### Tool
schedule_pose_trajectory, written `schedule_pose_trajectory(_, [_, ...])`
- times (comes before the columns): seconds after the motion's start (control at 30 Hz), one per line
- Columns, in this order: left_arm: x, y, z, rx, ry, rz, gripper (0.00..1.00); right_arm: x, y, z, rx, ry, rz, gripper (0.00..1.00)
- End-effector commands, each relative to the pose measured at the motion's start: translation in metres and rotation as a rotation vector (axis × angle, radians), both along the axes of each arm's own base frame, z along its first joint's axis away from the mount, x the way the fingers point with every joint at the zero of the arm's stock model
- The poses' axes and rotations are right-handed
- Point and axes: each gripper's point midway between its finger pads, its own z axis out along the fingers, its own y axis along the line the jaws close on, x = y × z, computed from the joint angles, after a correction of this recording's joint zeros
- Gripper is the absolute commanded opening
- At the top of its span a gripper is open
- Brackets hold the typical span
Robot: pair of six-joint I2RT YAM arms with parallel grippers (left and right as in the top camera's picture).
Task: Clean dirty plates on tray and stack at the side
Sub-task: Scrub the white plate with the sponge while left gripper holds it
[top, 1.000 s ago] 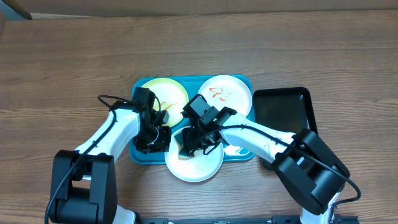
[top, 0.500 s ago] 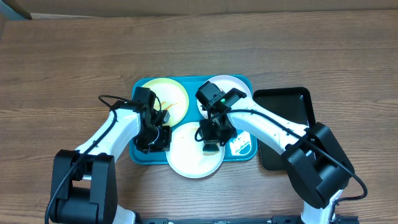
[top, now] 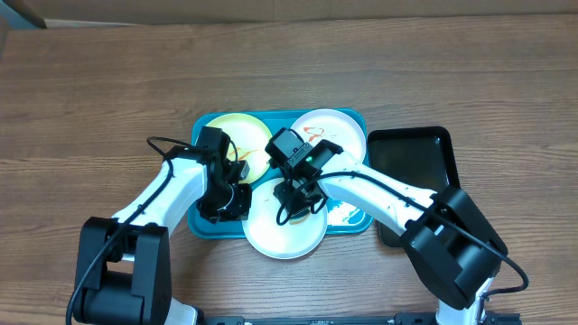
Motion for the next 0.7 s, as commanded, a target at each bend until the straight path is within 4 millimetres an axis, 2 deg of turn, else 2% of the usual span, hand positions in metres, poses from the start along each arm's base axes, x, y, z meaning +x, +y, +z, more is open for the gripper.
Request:
schedule_pose_trajectory(0.0, [0.000,-0.001,0.000,0.012,-0.004,-0.029,0.04,0.003,0.002,-0.015,-0.044,-0.030,0.122,0.04])
schedule_pose_trajectory(0.1, [0.000,-0.001,0.000,0.012,-0.005,-0.029,0.04,-0.004,0.007,-0.022,-0.038,-0.016,0.191,0.04])
schedule_pose_trajectory(0.23, [0.001,-0.001,0.000,0.011,-0.007,-0.028,0.04,-0.024,0.036,-0.017,0.055,0.011,0.274,0.04])
schedule_pose_trajectory(0.47, [0.001,-0.001,0.000,0.011,-0.007,-0.028,0.04,-0.028,0.076,-0.010,0.146,-0.083,0.342,0.04])
schedule_pose_trajectory(0.57, [0.000,-0.001,0.000,0.012,-0.004,-0.028,0.04,-0.027,0.080,-0.009,0.151,-0.103,0.346,0.04])
schedule_pose_trajectory(0.67, [0.000,-0.001,0.000,0.012,-0.003,-0.028,0.04,-0.008,0.066,-0.012,0.068,-0.165,0.248,0.04])
